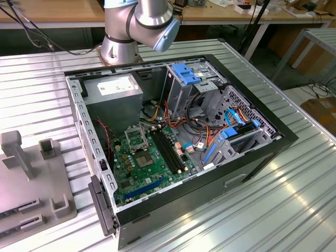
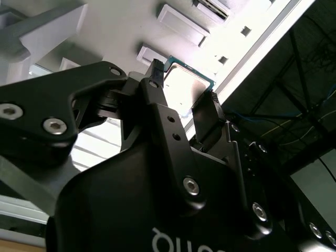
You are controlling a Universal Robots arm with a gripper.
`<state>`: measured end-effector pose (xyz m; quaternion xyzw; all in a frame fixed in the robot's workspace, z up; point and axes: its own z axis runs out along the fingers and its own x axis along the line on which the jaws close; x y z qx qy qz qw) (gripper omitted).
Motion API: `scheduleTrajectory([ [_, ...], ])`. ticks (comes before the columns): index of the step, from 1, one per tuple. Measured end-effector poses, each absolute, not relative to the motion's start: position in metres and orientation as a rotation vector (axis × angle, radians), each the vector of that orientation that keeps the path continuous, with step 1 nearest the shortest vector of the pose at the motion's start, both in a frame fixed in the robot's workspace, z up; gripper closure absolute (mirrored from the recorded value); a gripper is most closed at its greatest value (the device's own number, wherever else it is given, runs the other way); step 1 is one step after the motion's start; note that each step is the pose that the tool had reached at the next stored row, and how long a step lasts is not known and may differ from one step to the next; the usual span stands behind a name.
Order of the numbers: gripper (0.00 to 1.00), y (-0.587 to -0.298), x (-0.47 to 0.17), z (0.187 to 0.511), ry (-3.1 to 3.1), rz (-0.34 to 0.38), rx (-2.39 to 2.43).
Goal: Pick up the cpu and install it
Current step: 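Reach for the cpu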
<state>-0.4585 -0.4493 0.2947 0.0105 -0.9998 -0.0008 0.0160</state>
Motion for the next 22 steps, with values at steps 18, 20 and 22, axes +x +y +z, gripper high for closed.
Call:
scheduleTrajectory([
  [18, 0.53, -0.449, -0.458, 0.309, -3.110, -0.003, 0.033],
  [20, 0.53, -0.449, -0.458, 0.309, -3.109, -0.003, 0.033],
  [22, 0.53, -0.449, -0.459, 0.309, -3.109, -0.002, 0.033],
])
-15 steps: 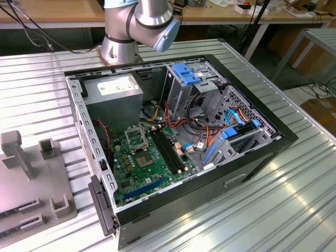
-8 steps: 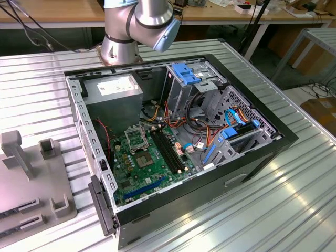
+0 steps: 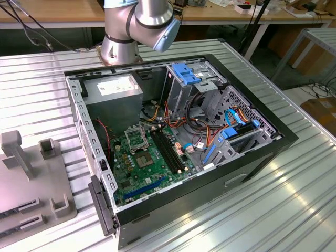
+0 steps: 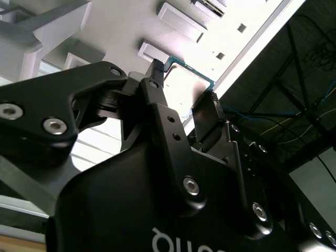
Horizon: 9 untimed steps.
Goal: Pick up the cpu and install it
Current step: 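Reach for the cpu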
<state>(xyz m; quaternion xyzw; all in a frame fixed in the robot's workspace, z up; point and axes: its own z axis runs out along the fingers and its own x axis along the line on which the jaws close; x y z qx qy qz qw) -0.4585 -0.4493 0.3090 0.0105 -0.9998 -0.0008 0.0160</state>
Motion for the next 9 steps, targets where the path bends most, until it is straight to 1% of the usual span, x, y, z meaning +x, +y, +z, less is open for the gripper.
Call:
scheduleTrajectory([
  [9, 0.53, -0.4493, -0.4585, 0.3129, -3.109, -0.003, 0.033],
])
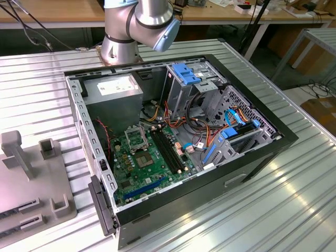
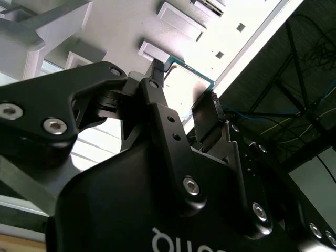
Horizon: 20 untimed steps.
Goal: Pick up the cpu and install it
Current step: 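Reach for the cpu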
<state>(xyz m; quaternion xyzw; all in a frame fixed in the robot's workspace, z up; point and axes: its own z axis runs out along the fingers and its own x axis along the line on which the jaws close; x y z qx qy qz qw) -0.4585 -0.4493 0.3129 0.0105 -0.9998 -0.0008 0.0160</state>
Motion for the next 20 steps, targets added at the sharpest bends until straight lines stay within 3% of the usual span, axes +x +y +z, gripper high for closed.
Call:
scheduleTrajectory([
  [20, 0.53, -0.449, -0.458, 0.325, -3.109, -0.003, 0.033],
])
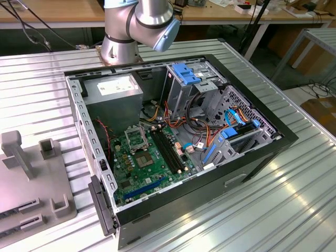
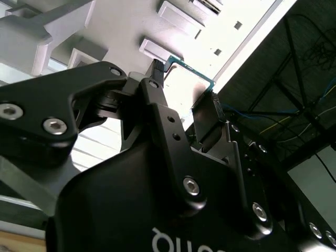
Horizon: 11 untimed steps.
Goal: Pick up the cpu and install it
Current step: 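Reach for the cpu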
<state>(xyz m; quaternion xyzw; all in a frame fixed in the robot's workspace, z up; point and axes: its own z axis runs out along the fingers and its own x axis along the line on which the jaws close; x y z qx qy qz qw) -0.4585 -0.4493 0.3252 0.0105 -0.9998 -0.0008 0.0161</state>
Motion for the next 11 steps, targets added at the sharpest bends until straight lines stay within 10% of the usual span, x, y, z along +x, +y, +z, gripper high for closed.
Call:
scheduleTrajectory([
  [11, 0.53, -0.449, -0.449, 0.342, -3.108, -0.003, 0.033],
])
